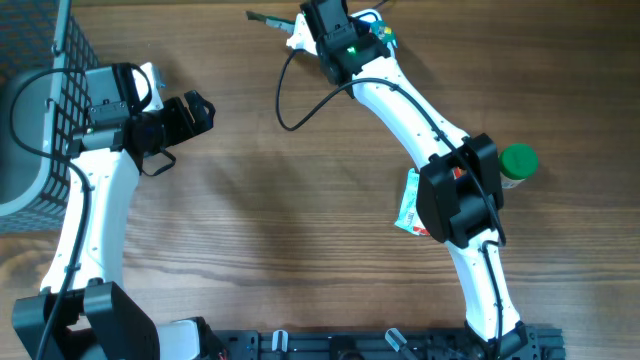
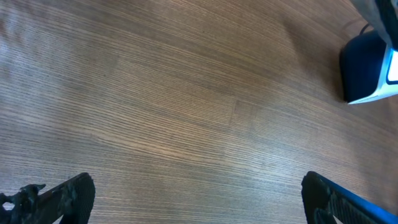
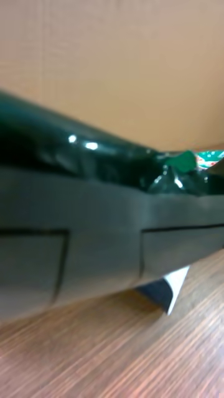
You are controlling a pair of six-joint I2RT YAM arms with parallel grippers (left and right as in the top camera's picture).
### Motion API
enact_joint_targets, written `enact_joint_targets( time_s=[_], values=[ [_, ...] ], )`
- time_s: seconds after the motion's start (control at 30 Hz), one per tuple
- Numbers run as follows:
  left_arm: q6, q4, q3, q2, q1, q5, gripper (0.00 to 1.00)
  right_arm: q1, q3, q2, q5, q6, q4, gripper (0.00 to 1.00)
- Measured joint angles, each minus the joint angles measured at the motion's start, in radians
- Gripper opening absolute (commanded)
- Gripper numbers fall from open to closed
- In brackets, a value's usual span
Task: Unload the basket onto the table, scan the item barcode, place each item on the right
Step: 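Hold the glove pack in front of the white scanner window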
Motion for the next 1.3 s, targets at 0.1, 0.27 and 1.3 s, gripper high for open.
enact_joint_targets(
  time_s=[0.1,0.27,1.3],
  values=[
    [0.000,0.000,0.000,0.000,0.000,0.000,1.00,0.000,0.000,0.000,-0.026,0.027,-0.026,0.04],
    [0.000,0.000,0.000,0.000,0.000,0.000,1.00,0.000,0.000,0.000,-0.073,0.054,-0.074,0.04],
    [0.000,0.000,0.000,0.000,0.000,0.000,1.00,-0.019,-0.006,0.000,0.138,0.403,0.158,0.04]
  ],
)
